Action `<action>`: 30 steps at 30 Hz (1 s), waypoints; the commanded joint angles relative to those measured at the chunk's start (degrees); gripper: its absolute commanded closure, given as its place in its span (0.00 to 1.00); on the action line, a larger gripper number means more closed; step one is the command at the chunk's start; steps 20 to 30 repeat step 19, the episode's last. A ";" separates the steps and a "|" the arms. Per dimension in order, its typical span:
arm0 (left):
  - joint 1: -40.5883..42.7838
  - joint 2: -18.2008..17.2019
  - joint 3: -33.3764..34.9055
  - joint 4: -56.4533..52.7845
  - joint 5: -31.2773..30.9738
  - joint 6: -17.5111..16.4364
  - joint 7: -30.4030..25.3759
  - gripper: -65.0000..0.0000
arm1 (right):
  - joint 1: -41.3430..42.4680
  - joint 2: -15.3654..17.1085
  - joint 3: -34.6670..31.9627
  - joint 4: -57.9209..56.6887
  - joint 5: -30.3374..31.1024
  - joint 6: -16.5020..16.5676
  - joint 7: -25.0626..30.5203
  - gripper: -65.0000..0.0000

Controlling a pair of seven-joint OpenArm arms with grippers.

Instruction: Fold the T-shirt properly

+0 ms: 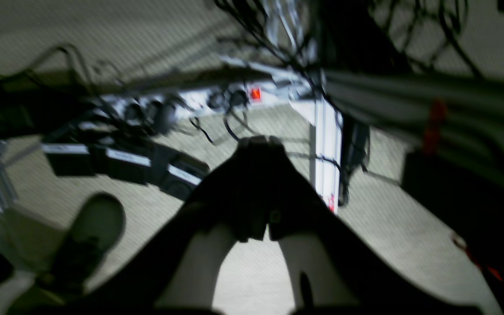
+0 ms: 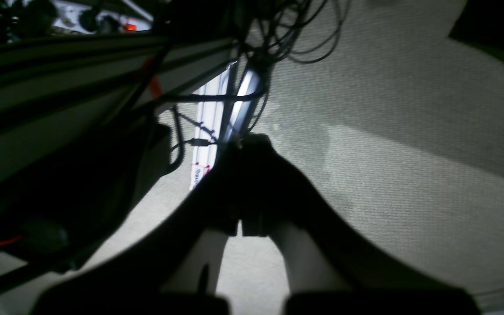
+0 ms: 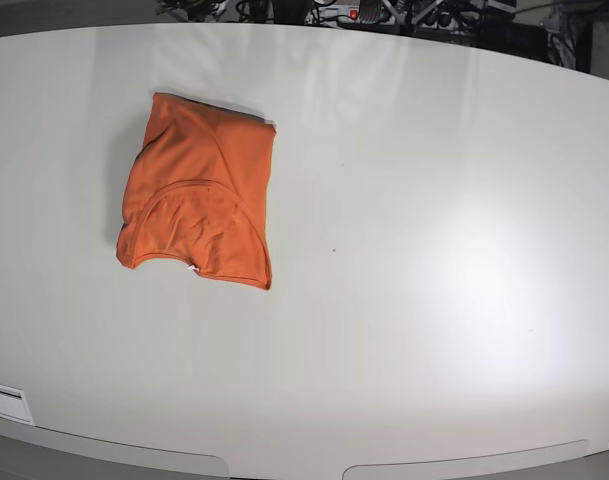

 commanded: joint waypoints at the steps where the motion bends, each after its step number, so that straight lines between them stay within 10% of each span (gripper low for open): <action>1: 0.28 0.20 0.20 -0.22 -1.90 -0.09 -1.75 1.00 | -0.11 -0.33 0.04 -0.04 -1.22 -0.22 0.85 1.00; 30: -0.13 4.79 0.20 -6.45 -0.37 3.32 -0.13 1.00 | -0.33 -3.69 0.04 -7.74 -1.40 -2.56 -0.37 1.00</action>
